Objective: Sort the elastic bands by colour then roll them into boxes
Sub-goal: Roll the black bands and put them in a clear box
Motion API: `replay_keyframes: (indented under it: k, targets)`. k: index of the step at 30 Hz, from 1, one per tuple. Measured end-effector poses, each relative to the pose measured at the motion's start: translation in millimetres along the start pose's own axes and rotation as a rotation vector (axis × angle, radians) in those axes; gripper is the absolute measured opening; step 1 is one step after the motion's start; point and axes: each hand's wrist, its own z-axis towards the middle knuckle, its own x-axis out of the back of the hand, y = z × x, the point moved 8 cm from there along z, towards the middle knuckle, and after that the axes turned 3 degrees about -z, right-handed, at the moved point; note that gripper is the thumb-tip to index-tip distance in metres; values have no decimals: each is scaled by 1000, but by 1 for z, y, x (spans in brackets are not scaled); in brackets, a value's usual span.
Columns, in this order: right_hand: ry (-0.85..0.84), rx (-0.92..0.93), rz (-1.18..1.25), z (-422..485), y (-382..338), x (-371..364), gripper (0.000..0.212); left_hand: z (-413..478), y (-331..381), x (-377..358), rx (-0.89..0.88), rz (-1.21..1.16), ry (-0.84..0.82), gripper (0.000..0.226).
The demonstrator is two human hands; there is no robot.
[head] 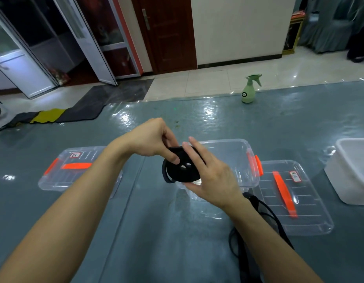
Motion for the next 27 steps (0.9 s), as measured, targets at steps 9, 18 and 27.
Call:
replay_keyframes:
  k: [9, 18, 27]
  targets:
    - [250, -167, 14, -13, 18, 16, 79, -23, -43, -26, 63, 21, -88, 44]
    - [293, -270, -72, -35, 45, 40, 92, -50, -92, -41, 103, -120, 405, 39]
    - [276, -258, -98, -45, 33, 42, 90, -80, -81, 11, 56, 300, 915, 35]
